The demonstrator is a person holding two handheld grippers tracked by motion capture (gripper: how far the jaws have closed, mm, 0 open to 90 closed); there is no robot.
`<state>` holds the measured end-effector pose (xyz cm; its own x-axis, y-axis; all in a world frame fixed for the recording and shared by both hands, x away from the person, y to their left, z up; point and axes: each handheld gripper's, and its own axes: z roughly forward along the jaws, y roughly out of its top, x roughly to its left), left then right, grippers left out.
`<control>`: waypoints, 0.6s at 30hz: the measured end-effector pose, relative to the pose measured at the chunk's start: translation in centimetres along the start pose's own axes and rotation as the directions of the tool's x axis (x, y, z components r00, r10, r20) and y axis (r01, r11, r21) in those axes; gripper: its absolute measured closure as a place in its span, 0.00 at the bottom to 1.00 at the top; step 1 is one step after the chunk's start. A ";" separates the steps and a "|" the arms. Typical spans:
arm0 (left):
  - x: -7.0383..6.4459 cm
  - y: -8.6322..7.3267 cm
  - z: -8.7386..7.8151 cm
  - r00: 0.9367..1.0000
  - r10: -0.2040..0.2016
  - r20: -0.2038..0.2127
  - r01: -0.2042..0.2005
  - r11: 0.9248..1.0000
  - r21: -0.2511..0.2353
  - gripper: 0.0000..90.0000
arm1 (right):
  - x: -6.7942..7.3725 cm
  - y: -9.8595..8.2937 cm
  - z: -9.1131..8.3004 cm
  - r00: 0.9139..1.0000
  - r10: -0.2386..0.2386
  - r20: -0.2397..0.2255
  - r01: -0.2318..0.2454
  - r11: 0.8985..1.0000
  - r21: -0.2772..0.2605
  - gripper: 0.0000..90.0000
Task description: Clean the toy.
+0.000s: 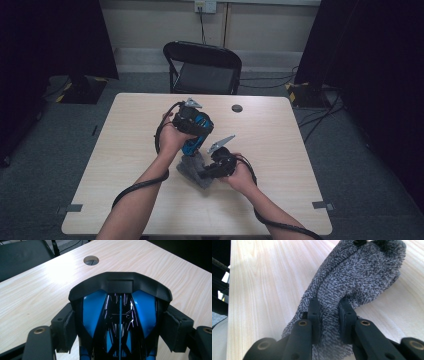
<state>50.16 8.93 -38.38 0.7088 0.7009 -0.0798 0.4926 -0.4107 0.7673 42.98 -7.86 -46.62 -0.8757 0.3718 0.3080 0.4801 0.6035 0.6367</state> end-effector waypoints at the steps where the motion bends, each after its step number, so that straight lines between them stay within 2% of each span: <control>1: 0.0 0.0 0.0 1.000 -0.002 0.001 0.002 1.000 -0.001 0.28 | 0.1 0.0 0.0 1.000 -0.004 0.004 0.004 1.000 0.001 0.83; 4: 0.1 0.0 -0.3 1.000 0.003 0.001 -0.003 1.000 -0.002 0.28 | 0.1 0.0 -0.1 1.000 -0.013 0.008 0.013 1.000 0.010 0.83; 9: 0.7 -0.3 -0.9 1.000 0.004 -0.014 -0.004 1.000 0.002 0.28 | -0.6 -0.4 -1.0 1.000 0.000 0.026 0.000 1.000 0.015 0.83; 13: 1.3 -0.6 -1.3 1.000 -0.005 -0.026 0.005 1.000 0.007 0.28 | -1.2 -0.7 -2.3 0.998 0.015 0.053 -0.016 1.000 0.006 0.83; 18: 1.7 -1.1 -1.7 1.000 0.005 -0.026 -0.005 1.000 0.018 0.28 | -2.0 -0.8 -3.5 0.996 0.031 0.083 -0.030 0.999 -0.013 0.83</control>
<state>49.96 11.54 -38.29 0.6976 0.7140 -0.0592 0.4985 -0.4244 0.7559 44.20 -11.54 -45.26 -0.8531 0.4477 0.2678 0.5056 0.5827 0.6363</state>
